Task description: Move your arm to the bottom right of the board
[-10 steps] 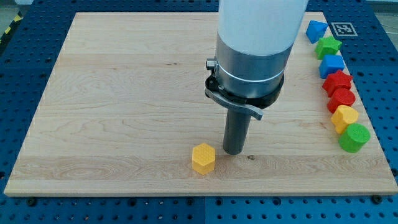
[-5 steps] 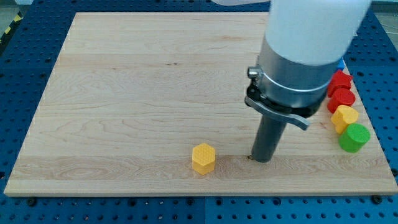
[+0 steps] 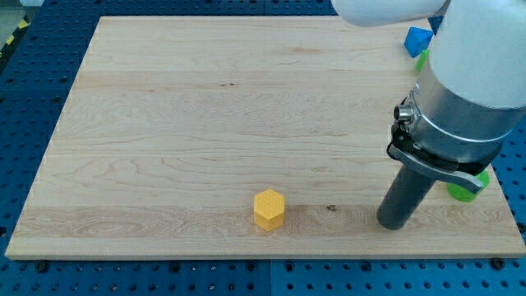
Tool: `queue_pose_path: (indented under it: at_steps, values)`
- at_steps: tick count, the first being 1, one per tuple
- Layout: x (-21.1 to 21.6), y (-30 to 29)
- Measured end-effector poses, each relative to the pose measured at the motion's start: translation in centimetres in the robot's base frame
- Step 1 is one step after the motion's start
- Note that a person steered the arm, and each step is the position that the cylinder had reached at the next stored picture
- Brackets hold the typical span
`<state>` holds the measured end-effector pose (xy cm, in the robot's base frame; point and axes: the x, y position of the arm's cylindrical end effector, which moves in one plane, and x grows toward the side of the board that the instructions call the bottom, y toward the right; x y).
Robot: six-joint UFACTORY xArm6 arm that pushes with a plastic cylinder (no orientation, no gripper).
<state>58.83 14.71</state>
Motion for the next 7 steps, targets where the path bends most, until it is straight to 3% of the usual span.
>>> queue_pose_path:
  at_steps: [7]
  values:
    - [3.0,4.6]
